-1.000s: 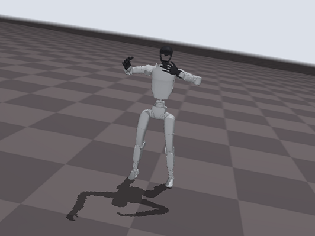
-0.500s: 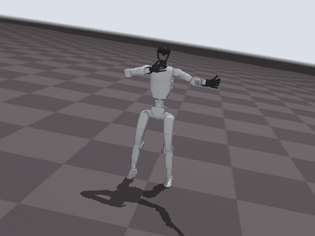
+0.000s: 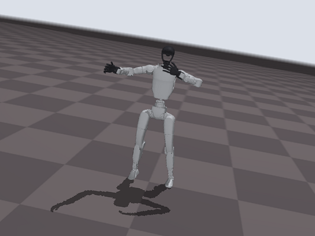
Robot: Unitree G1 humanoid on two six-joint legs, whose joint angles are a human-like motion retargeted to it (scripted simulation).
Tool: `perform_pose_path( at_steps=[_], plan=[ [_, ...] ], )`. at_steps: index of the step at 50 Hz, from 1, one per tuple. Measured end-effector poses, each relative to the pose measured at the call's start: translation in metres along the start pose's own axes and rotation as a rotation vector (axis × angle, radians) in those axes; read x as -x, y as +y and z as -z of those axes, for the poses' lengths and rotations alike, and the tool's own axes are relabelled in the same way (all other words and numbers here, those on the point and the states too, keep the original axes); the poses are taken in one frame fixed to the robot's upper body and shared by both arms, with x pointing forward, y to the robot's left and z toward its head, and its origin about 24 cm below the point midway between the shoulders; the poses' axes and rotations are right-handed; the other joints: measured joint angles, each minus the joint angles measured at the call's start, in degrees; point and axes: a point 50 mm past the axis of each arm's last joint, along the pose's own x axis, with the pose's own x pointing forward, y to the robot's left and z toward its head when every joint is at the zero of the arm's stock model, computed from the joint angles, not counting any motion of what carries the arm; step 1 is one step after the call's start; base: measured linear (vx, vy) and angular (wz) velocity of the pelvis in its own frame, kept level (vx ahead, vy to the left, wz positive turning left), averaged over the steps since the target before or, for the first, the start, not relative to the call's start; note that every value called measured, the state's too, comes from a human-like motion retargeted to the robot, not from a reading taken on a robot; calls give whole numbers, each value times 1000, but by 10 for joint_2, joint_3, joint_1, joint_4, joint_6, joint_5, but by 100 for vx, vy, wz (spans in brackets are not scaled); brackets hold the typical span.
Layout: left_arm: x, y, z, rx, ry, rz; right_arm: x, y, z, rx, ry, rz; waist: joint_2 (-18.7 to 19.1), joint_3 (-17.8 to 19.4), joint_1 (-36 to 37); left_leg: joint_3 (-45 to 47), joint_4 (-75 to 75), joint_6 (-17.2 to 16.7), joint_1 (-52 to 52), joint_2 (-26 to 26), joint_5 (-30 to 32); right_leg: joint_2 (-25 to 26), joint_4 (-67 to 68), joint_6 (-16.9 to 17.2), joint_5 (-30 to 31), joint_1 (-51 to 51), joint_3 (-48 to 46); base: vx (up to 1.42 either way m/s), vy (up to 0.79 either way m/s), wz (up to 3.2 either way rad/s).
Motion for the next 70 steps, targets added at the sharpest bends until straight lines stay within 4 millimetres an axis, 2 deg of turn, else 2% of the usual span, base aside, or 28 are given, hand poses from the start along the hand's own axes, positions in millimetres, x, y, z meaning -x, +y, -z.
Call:
perform_pose_path(
  at_steps=[2, 5, 9, 11, 14, 16, 18, 20, 22, 26, 29, 31, 33, 35, 37, 38, 40, 44, 45, 48, 50, 53, 55, 56, 59, 62, 66, 70],
  plan=[
    [20, 40, 4, -67, 46, -254, 14, 32, -12, -152, -74, -158, 3, -1, -1, -1, 1, 1, -2, -1, 0, -1, -1, 0, 0, 0, -1, 0, 0, 0],
    [72, 98, 13, -125, 140, -676, 54, 90, -41, -323, -166, -504, 9, -3, -7, -2, 3, 6, -5, -4, 1, -4, -2, 0, -1, -1, -1, 0, 0, 0],
    [172, 151, 20, -247, 311, -1240, 144, 155, -102, -286, -448, -1059, 20, -5, -20, -3, 6, 17, -9, -13, 3, -14, -4, 0, -2, -2, -1, 0, 0, 0],
    [222, 161, 17, -296, 367, -1519, 198, 168, -130, -212, -706, -1264, 24, -4, -27, -4, 6, 24, -10, -19, 5, -20, -4, 0, -3, -2, -1, 0, 0, 0],
    [281, 160, 11, -276, 328, -1892, 265, 167, -153, -192, -1033, -1504, 28, -3, -35, -6, 5, 32, -11, -26, 8, -28, -6, 0, -4, -2, -2, 0, 0, 0],
    [302, 155, 7, -241, 264, -2041, 286, 162, -156, -227, -1098, -1613, 31, -2, -40, -7, 5, 34, -12, -28, 9, -29, -7, 0, -4, -2, -2, 0, 0, 0],
    [309, 151, 5, -218, 213, -2086, 282, 161, -156, -230, -1088, -1590, 35, -1, -43, -7, 5, 33, -13, -27, 8, -28, -7, 0, -4, -3, -3, 0, 0, 0],
    [301, 149, 7, -193, 179, -2033, 257, 163, -155, -164, -1058, -1419, 38, -1, -43, -7, 5, 31, -13, -24, 7, -25, -6, 0, -5, -3, -4, 0, 0, 0],
    [274, 148, 13, -139, 145, -1867, 214, 161, -148, -44, -998, -1180, 37, 1, -39, -7, 4, 29, -12, -21, 6, -22, -4, 0, -5, -4, -4, 0, 0, 0],
    [180, 130, 25, 16, 112, -1297, 119, 133, -113, 99, -706, -774, 28, 2, -23, -5, 3, 18, -10, -12, 3, -13, -2, 0, -5, -5, -4, 0, 0, 0],
    [96, 89, 21, 74, 98, -760, 61, 94, -69, 41, -409, -501, 16, 4, -10, -4, 2, 8, -8, -5, 0, -6, -1, 0, -4, -4, -4, 0, 0, 0],
    [49, 49, 14, 61, 84, -405, 36, 67, -36, -84, -201, -359, 9, 6, -4, -4, 3, 2, -7, -2, -2, -3, 0, 0, -3, -3, -4, 0, 0, 0],
    [17, 7, 5, 70, 44, -111, 21, 45, -8, -298, -35, -195, 5, 7, 0, -5, 3, -3, -7, 0, -3, 0, 0, 0, -2, -3, -5, 0, 0, 0],
    [-2, -28, -4, 65, 10, 171, 16, 39, 2, -578, 27, -288, 0, 8, 5, -7, 5, -6, -10, 2, -4, 3, 1, 0, -2, -4, -7, 0, 0, 0],
    [-10, -39, -12, 68, -37, 206, 11, 13, 10, -362, 34, 9, -2, 9, 13, -7, 2, -7, -9, 2, -3, 2, 0, 0, -1, -4, -7, 0, 0, 0],
    [-11, -37, -15, 36, -48, 196, 12, 14, 7, -340, 22, 7, -3, 9, 16, -6, 2, -7, -10, 3, -3, 3, -2, 0, -1, -5, -6, 0, 0, 0],
    [-9, -18, -18, -62, -46, 92, 17, 23, 0, -331, -14, -71, -6, 8, 20, -7, 3, -7, -13, 2, -2, 2, -3, 0, 0, -6, -7, 0, 0, 0],
    [24, 54, -17, -264, 67, -295, 49, 74, -38, -256, -152, -536, -6, 4, 15, -12, 2, -1, -20, -3, 1, -3, -5, 0, -1, -9, -13, 0, 0, 0],
    [38, 74, -16, -269, 82, -441, 64, 90, -51, -395, -181, -581, -4, 2, 13, -13, 2, -1, -22, -3, 1, -3, -6, 0, 0, -10, -14, 0, 0, 0],
    [94, 126, -12, -330, 188, -818, 123, 135, -97, -326, -394, -956, 1, -3, 5, -17, 3, 6, -26, -7, 2, -7, -8, 0, -2, -11, -17, 0, 0, 0],
    [137, 154, -12, -403, 282, -1063, 174, 154, -128, -201, -657, -1155, 4, -5, 1, -19, 4, 12, -29, -11, 4, -11, -9, 0, -3, -11, -19, 0, 0, 0],
    [195, 181, -21, -502, 401, -1410, 246, 160, -161, 43, -1219, -1267, 6, -6, -7, -23, 4, 21, -30, -17, 6, -18, -9, 0, -6, -10, -22, 0, 0, 0],
    [226, 190, -27, -473, 367, -1643, 275, 161, -168, 120, -1448, -1302, 8, -6, -13, -26, 3, 27, -30, -22, 8, -23, -9, 0, -7, -9, -24, 0, 0, 0],
    [234, 191, -29, -435, 305, -1741, 278, 162, -167, 117, -1458, -1313, 9, -6, -15, -26, 3, 29, -30, -23, 9, -24, -9, 0, -7, -8, -24, 0, 0, 0],
    [240, 192, -32, -330, 132, -1887, 261, 168, -165, 119, -1375, -1229, 14, -5, -19, -26, 2, 32, -26, -24, 9, -25, -7, 0, -9, -6, -26, 0, 0, 0],
    [208, 187, -23, -242, 69, -1704, 206, 167, -157, 215, -1210, -981, 17, -1, -16, -25, 0, 28, -21, -20, 8, -21, -4, 0, -11, -3, -25, 0, 0, 0],
    [124, 149, 4, -36, 106, -1126, 115, 140, -126, 322, -850, -692, 13, -3, -5, -19, -3, 17, -15, -9, 4, -10, -2, 0, -11, -3, -22, 0, 0, 0],
    [33, 66, 12, 29, 136, -422, 42, 90, -80, 316, -471, -431, 3, -6, 4, -14, -2, 4, -11, 0, -2, 0, -1, 0, -9, -2, -18, 0, 0, 0]
  ],
)
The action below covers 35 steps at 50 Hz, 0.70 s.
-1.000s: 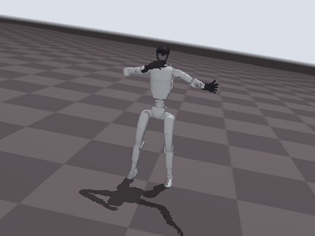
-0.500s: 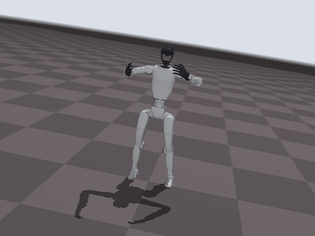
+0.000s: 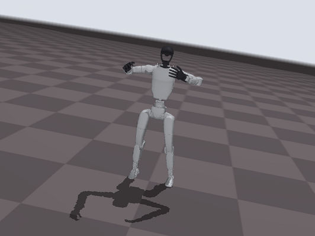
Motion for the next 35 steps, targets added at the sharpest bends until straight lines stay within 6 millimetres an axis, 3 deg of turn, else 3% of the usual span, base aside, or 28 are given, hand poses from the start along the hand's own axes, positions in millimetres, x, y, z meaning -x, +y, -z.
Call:
perform_pose_path(
  at_steps=[3, 5, 8, 10, 13, 15, 16, 20, 22, 24, 25, 27, 28, 30, 32, 35],
  plan=[
    [-10, -83, -11, -98, -67, 472, 5, -33, 53, -74, 259, 196, -6, -2, 5, 2, 1, -5, 1, 4, -3, 4, 0, 0, 1, 0, 2, 0, 0, 0],
    [-5, -119, -16, -97, -106, 686, 11, -48, 72, -96, 357, 306, -8, -5, 8, 4, 2, -7, 1, 6, -5, 7, -1, 0, 2, 0, 4, 0, 0, 0],
    [-6, -125, -21, -125, -142, 712, 11, -57, 67, -98, 320, 360, -12, -5, 12, 5, 2, -8, 0, 7, -5, 7, -1, 0, 2, -1, 5, 0, 0, 0],
    [-12, -102, -23, -203, -149, 566, 7, -48, 47, -108, 220, 307, -14, -6, 11, 5, 3, -8, -1, 7, -5, 7, -2, 0, 3, -2, 5, 0, 0, 0],
    [-16, -38, -23, -380, -90, 250, 4, -13, -3, 7, 14, -35, -12, -9, 5, 2, 3, -3, -5, 4, -3, 4, -2, 0, 2, -3, 2, 0, 0, 0],
    [-8, 14, -22, -390, -60, -50, 14, 25, -48, -278, -168, -114, -7, -11, -3, 1, 4, -4, -7, 3, -2, 3, -4, 0, 1, -3, 0, 0, 0, 0],
    [-1, 39, -21, -396, -38, -185, 22, 41, -72, -320, -261, -233, -5, -12, -5, 0, 5, -2, -8, 2, -2, 2, -4, 0, 1, -3, 0, 0, 0, 0],
    [51, 132, -12, -349, 28, -738, 81, 90, -164, -358, -719, -655, 3, -14, -14, -2, 7, 9, -11, -5, 0, -6, -6, 0, 0, -4, 0, 0, 0, 0],
    [83, 165, -4, -235, 22, -1012, 113, 103, -192, -346, -923, -805, 7, -13, -22, -3, 6, 16, -12, -11, 3, -12, -6, 0, -1, -4, -1, 0, 0, 0],
    [111, 183, 1, -122, -11, -1247, 131, 109, -204, -361, -1014, -896, 12, -11, -30, -5, 4, 23, -12, -16, 6, -17, -7, 0, -1, -4, -2, 0, 0, 0],
    [122, 189, 3, -82, -29, -1339, 134, 110, -205, -373, -1024, -910, 15, -11, -33, -5, 4, 25, -12, -17, 7, -18, -7, 0, -1, -4, -2, 0, 0, 0],
    [127, 188, 1, -64, -57, -1381, 120, 107, -198, -351, -963, -809, 20, -9, -39, -5, 3, 26, -12, -17, 8, -18, -7, 0, -1, -4, -3, 0, 0, 0],
    [124, 185, 1, -63, -62, -1348, 107, 103, -190, -314, -913, -724, 23, -8, -41, -5, 3, 25, -12, -16, 8, -17, -6, 0, -1, -4, -4, 0, 0, 0],
    [108, 169, 0, -243, 93, -1091, 77, 88, -168, -186, -789, -580, 26, -8, -43, -6, 4, 18, -12, -11, 5, -12, -5, 0, -1, -4, -5, 0, 0, 0],
    [75, 140, 2, -34, -44, -922, 45, 64, -134, -167, -612, -354, 23, -7, -39, -5, 0, 17, -11, -9, 6, -10, -3, 0, -1, -6, -5, 0, 0, 0],
    [28, 76, 1, -24, -13, -459, 11, 23, -72, -143, -324, -98, 17, -10, -33, -4, -1, 9, -11, -2, 3, -3, -3, 0, 1, -7, -5, 0, 0, 0]
  ],
)
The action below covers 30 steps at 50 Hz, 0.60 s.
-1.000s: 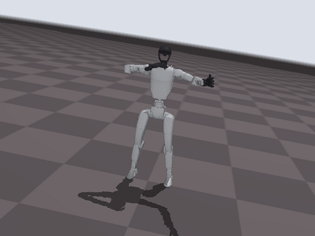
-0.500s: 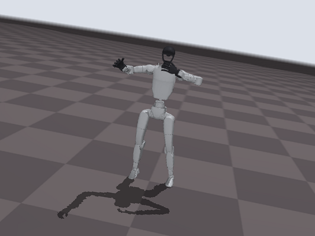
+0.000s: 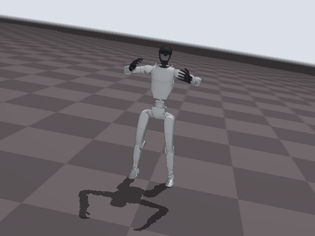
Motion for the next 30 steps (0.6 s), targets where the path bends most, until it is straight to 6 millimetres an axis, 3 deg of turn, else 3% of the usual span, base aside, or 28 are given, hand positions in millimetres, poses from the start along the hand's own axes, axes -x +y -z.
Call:
perform_pose_path(
  at_steps=[3, 6, 8, 11, 13, 15, 17, 20, 22, 25, 27, 30],
  plan=[
    [7, -90, -8, -14, -23, 511, 12, -54, 58, 270, 280, 232, -9, -1, 10, 2, -2, -7, 1, 4, -2, 4, 0, 0, 1, -1, 1, 0, 0, 0],
    [36, -160, -12, 70, -33, 950, 36, -94, 98, 575, 548, 341, -16, 0, 19, 4, -5, -10, 4, 6, -3, 7, 1, 0, 1, -1, 3, 0, 0, 0],
    [56, -186, -16, 118, -34, 1151, 48, -105, 113, 601, 663, 358, -18, 0, 23, 6, -5, -13, 5, 8, -4, 8, 1, 0, 2, -1, 4, 0, 0, 0],
    [60, -191, -22, 45, -88, 1196, 49, -102, 117, 508, 673, 348, -20, 1, 26, 6, -3, -15, 5, 9, -6, 9, 1, 0, 2, 0, 4, 0, 0, 0],
    [45, -175, -25, -82, -134, 1062, 40, -86, 109, 410, 596, 305, -21, 2, 27, 5, -2, -15, 5, 8, -7, 8, 1, 0, 1, 1, 3, 0, 0, 0],
    [22, -143, -28, -231, -161, 841, 28, -59, 90, 255, 471, 216, -21, 3, 24, 3, -1, -14, 6, 7, -7, 7, 2, 0, 0, 3, 1, 0, 0, 0],
    [0, -97, -29, -348, -150, 577, 15, -23, 63, 55, 325, 67, -18, 2, 22, 2, 2, -12, 5, 5, -7, 5, 1, 0, -1, 4, 0, 0, 0, 0],
    [-16, -14, -31, -460, -100, 138, 5, 35, 4, -210, 86, -219, -13, -1, 16, -1, 6, -7, 3, 2, -8, 1, 1, 0, -2, 6, -2, 0, 0, 0],
    [-13, 43, -31, -491, -59, -168, 7, 70, -41, -337, -83, -421, -9, -2, 8, -3, 7, -2, 1, -3, -7, -4, 0, 0, -3, 7, -3, 0, 0, 0],
    [11, 114, -30, -396, -36, -621, 27, 108, -104, -523, -318, -703, -3, -2, -5, -6, 7, 6, 0, -10, -4, -12, 0, 0, -4, 8, -5, 0, 0, 0],
    [29, 141, -27, -249, -67, -863, 43, 120, -129, -624, -421, -844, 0, -1, -12, -8, 6, 12, -1, -15, -1, -16, 0, 0, -5, 8, -6, 0, 0, 0],
    [43, 152, -20, -118, -97, -997, 50, 121, -137, -649, -469, -872, 5, 0, -16, -9, 4, 16, -1, -16, 1, -17, -1, 0, -5, 7, -7, 0, 0, 0]
  ],
)
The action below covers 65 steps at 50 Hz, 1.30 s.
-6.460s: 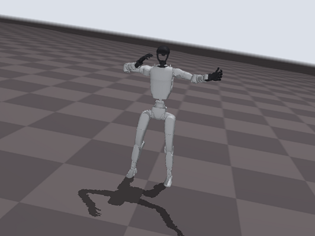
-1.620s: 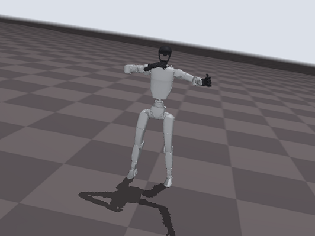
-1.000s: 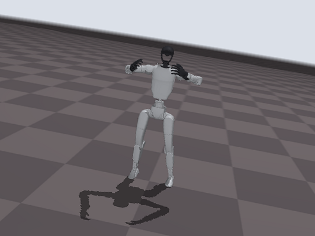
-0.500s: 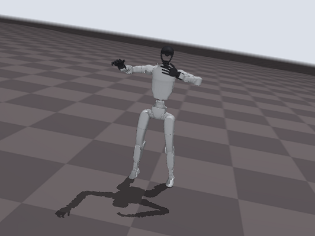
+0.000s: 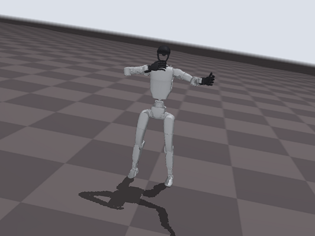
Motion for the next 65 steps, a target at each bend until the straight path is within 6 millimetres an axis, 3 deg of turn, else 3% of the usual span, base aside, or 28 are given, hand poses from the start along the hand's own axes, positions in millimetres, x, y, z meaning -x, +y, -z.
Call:
perform_pose_path(
  at_steps=[3, 6, 8, 11, 13, 15, 17, 19, 22, 24, 26, 29, 32, 35, 37, 39, 42, 44, 47, 50, 53, 55, 57, 59, 60, 62, 65],
  plan=[
    [16, -23, 8, 46, 36, 184, 17, -34, 14, 161, 102, 225, 4, 4, 3, 1, -3, -1, 3, 3, 0, 3, 1, 0, -1, 0, 0, 0, 0, 0],
    [54, -71, 14, 126, 112, 558, 58, -84, 37, 281, 290, 533, 2, 4, 10, 3, -6, -7, 6, 7, -1, 8, 3, 0, -1, 0, 1, 0, 0, 0],
    [93, -108, 12, 188, 161, 863, 98, -115, 53, 340, 442, 736, -3, 3, 16, 5, -7, -12, 8, 11, -3, 11, 4, 0, -1, 0, 2, 0, 0, 0],
    [170, -154, -2, 286, 224, 1397, 170, -153, 71, 481, 735, 1003, -10, 2, 25, 7, -9, -20, 11, 16, -6, 16, 5, 0, -1, 0, 3, 0, 0, 0],
    [224, -170, -14, 343, 254, 1750, 221, -168, 75, 560, 941, 1166, -14, 2, 30, 8, -11, -24, 12, 18, -7, 19, 5, 0, 0, 0, 4, 0, 0, 0],
    [266, -173, -24, 380, 274, 2032, 264, -175, 73, 572, 1080, 1350, -15, 2, 34, 9, -12, -28, 13, 20, -8, 20, 5, 0, 0, 0, 4, 0, 0, 0],
    [280, -171, -28, 373, 265, 2124, 290, -176, 65, 540, 1093, 1546, -15, 2, 36, 9, -11, -31, 13, 21, -8, 21, 4, 0, 2, 1, 5, 0, 0, 0],
    [267, -172, -26, 303, 209, 2041, 299, -176, 57, 511, 1035, 1664, -17, 3, 38, 8, -11, -31, 12, 20, -7, 20, 3, 0, 2, 1, 4, 0, 0, 0],
    [209, -167, -14, 143, 110, 1714, 282, -173, 53, 478, 915, 1594, -20, 5, 38, 6, -10, -29, 11, 17, -6, 18, 2, 0, 3, 2, 2, 0, 0, 0],
    [157, -150, -2, 77, 92, 1413, 246, -166, 55, 384, 704, 1529, -18, 6, 33, 4, -9, -28, 10, 16, -5, 16, 2, 0, 2, 3, -1, 0, 0, 0],
    [106, -120, 13, -18, 94, 1123, 202, -153, 58, 318, 612, 1304, -15, 5, 28, 3, -8, -24, 8, 13, -4, 13, 1, 0, 1, 4, -2, 0, 0, 0],
    [44, -51, 32, -153, 129, 657, 124, -120, 51, 288, 486, 884, -7, 6, 14, 1, -5, -16, 7, 7, -3, 7, -1, 0, 0, 5, -2, 0, 0, 0],
    [12, 22, 43, -141, 167, 155, 56, -72, 22, 545, 319, 505, -2, 11, 1, 1, -6, -7, 8, -1, 1, -1, -1, 0, -1, 6, -1, 0, 0, 0],
    [6, 64, 40, -43, 136, -241, 20, -25, -9, 876, 77, 257, 1, 17, -6, 2, -8, 2, 10, -6, 6, -7, 0, 0, -2, 6, 1, 0, 0, 0],
    [8, 65, 37, -4, 109, -257, 15, -12, -16, 886, 2, 194, 4, 17, -7, 3, -8, 3, 10, -4, 6, -5, -2, 0, -1, 6, 2, 0, 0, 0],
    [12, 47, 36, 43, 101, -129, 20, -19, -12, 860, 20, 232, 8, 19, -7, 4, -7, 0, 10, 0, 5, -1, -1, 0, -1, 6, 3, 0, 0, 0],
    [31, -3, 35, 113, 128, 211, 45, -60, 4, 907, 182, 445, 9, 18, -1, 5, -8, -4, 12, 5, 3, 6, 0, 0, -1, 5, 4, 0, 0, 0],
    [54, -48, 26, 146, 134, 507, 76, -94, 18, 918, 353, 624, 5, 15, 5, 6, -8, -8, 12, 10, 2, 10, 1, 0, 0, 4, 4, 0, 0, 0],
    [112, -117, 2, 178, 101, 1038, 138, -137, 39, 819, 626, 887, -5, 10, 15, 8, -7, -17, 12, 16, -2, 16, 2, 0, 1, 3, 5, 0, 0, 0],
    [189, -163, -27, 200, 29, 1585, 206, -164, 52, 809, 981, 1023, -15, 8, 25, 9, -7, -22, 12, 18, -4, 19, 3, 0, 2, 1, 7, 0, 0, 0],
    [258, -174, -46, 336, 31, 1979, 241, -170, 56, 804, 1115, 1158, -19, 7, 30, 12, -8, -26, 12, 21, -4, 22, 2, 0, 4, 0, 9, 0, 0, 0],
    [285, -171, -52, 393, 65, 2143, 246, -169, 60, 738, 1108, 1183, -21, 8, 33, 13, -8, -28, 12, 23, -4, 24, 2, 0, 5, -2, 11, 0, 0, 0],
    [284, -170, -50, 376, 72, 2142, 233, -165, 62, 643, 1010, 1173, -23, 8, 36, 14, -7, -29, 11, 24, -4, 25, 2, 0, 6, -3, 12, 0, 0, 0],
    [260, -172, -41, 288, 50, 2005, 208, -157, 61, 611, 912, 1073, -24, 7, 39, 15, -6, -28, 10, 23, -4, 25, 1, 0, 7, -4, 14, 0, 0, 0],
    [243, -171, -35, 220, 35, 1912, 192, -153, 58, 630, 886, 975, -25, 6, 41, 16, -5, -27, 9, 22, -4, 24, 1, 0, 7, -4, 15, 0, 0, 0],
    [192, -164, -14, 133, 69, 1598, 143, -132, 51, 552, 628, 906, -23, 7, 39, 15, -5, -23, 9, 20, -3, 21, 1, 0, 6, -4, 15, 0, 0, 0],
    [115, -123, 30, -18, 171, 1105, 70, -83, 32, 450, 310, 618, -19, 5, 36, 15, -3, -13, 8, 14, -2, 15, 0, 0, 5, -4, 17, 0, 0, 0]
  ],
)
